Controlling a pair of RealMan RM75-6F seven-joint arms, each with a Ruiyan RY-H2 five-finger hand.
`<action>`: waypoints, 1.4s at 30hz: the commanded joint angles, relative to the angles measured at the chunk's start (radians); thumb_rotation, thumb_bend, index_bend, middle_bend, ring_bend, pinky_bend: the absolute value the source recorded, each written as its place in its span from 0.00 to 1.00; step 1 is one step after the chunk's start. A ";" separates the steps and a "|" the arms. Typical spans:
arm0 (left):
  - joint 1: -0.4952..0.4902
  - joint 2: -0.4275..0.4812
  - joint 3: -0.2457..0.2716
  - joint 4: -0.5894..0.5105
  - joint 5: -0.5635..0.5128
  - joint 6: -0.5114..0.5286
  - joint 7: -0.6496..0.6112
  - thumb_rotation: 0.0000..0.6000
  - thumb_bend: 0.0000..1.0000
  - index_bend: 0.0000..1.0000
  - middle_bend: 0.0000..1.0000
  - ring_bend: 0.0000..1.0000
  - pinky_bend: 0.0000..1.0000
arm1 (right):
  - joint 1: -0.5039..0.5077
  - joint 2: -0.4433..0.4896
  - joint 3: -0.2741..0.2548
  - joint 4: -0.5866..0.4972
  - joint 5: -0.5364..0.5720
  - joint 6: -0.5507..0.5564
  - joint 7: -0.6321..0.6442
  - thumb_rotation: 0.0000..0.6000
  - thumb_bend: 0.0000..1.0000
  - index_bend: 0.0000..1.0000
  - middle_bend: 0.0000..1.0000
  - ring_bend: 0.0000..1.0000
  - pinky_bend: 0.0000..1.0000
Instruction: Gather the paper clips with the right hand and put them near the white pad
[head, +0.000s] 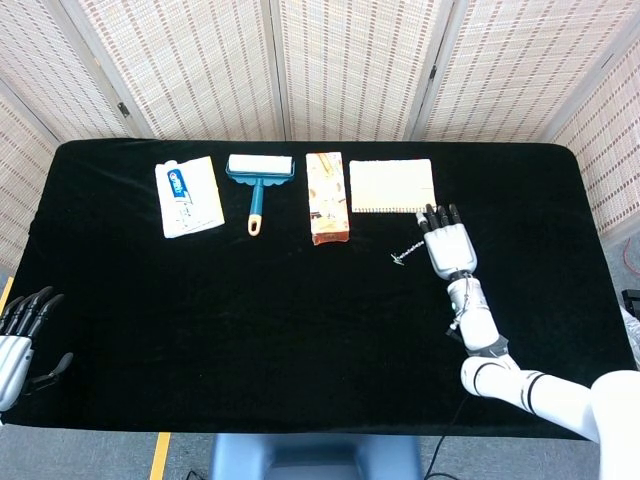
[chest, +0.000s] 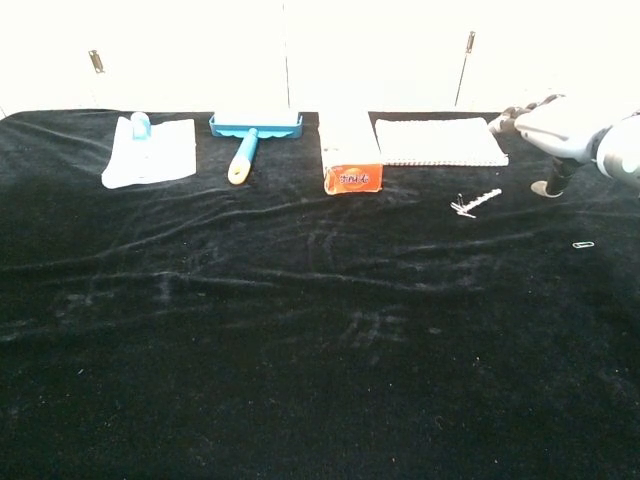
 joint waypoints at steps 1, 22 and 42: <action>0.000 0.000 0.000 0.000 0.001 0.000 0.000 1.00 0.39 0.00 0.00 0.00 0.00 | -0.010 0.030 -0.002 -0.044 -0.004 0.022 0.001 1.00 0.37 0.00 0.00 0.00 0.00; -0.004 -0.013 0.022 -0.012 0.042 -0.004 0.056 1.00 0.39 0.00 0.00 0.00 0.00 | -0.482 0.371 -0.296 -0.590 -0.552 0.607 0.313 1.00 0.37 0.00 0.00 0.00 0.00; 0.008 -0.032 0.033 -0.049 0.082 0.031 0.150 1.00 0.39 0.00 0.00 0.00 0.00 | -0.697 0.343 -0.273 -0.329 -0.699 0.692 0.742 1.00 0.37 0.00 0.00 0.00 0.00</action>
